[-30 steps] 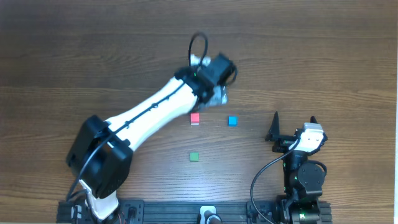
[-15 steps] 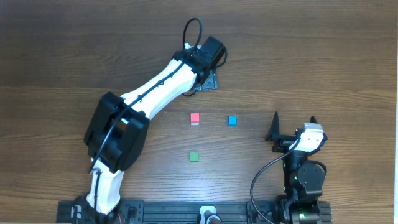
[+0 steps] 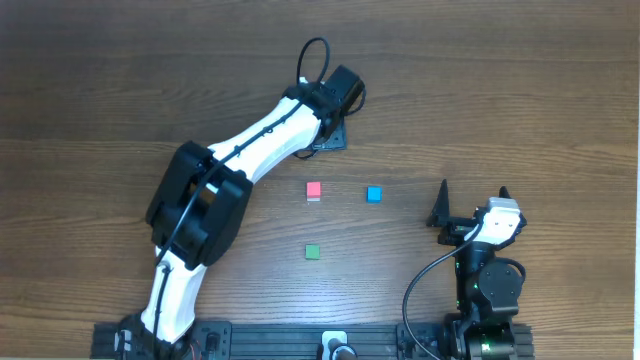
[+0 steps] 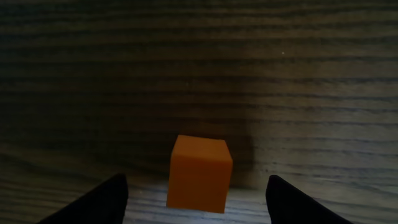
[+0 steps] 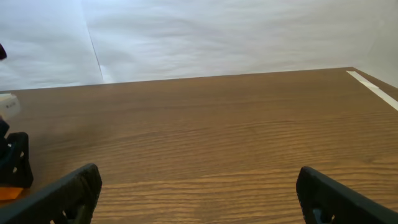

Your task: Stack Cubes

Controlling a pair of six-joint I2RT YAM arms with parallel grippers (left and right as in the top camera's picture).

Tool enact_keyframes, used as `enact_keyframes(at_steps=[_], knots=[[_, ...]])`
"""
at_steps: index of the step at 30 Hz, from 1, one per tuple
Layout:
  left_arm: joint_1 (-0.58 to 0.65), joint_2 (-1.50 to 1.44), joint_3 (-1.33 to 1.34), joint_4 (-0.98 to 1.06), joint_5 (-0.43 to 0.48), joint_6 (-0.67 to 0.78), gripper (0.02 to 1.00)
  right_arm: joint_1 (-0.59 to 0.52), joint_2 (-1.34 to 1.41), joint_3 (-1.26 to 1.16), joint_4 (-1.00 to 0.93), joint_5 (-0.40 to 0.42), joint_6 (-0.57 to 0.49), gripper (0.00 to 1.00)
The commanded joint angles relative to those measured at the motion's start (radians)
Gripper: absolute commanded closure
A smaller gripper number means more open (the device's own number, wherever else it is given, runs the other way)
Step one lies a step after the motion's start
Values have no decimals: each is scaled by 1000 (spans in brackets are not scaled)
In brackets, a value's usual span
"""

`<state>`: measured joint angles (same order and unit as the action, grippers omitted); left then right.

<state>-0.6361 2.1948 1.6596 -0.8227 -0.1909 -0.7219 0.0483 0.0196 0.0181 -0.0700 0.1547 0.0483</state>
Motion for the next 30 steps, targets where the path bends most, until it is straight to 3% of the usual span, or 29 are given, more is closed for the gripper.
enact_keyframes(at_steps=[1, 15, 30], knots=[[15, 13, 4, 3, 11, 11, 321, -6, -6, -9, 2, -5, -5, 9], [21, 30, 4, 3, 26, 19, 457, -6, -6, -9, 2, -5, -5, 9], [21, 30, 4, 3, 37, 19, 779, -6, -6, -9, 2, -5, -5, 9]])
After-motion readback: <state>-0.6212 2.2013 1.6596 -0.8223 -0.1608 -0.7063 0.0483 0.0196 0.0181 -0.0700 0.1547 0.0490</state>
